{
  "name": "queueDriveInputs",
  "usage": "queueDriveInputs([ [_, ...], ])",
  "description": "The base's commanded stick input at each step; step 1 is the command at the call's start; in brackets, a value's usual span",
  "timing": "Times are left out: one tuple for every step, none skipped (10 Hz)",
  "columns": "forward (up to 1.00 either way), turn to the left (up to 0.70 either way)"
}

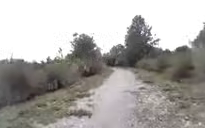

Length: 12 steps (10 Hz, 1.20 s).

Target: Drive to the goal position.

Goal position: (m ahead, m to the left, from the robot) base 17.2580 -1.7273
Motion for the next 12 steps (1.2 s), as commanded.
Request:
queueDriveInputs([
  [0.85,0.00],
  [0.85,0.00],
  [0.85,0.00],
  [0.85,0.00],
  [0.85,0.00],
  [0.85,0.00],
  [0.85,0.00],
  [0.85,0.00],
  [0.85,0.00],
  [0.85,0.00],
  [0.85,0.00],
  [0.85,0.00],
])
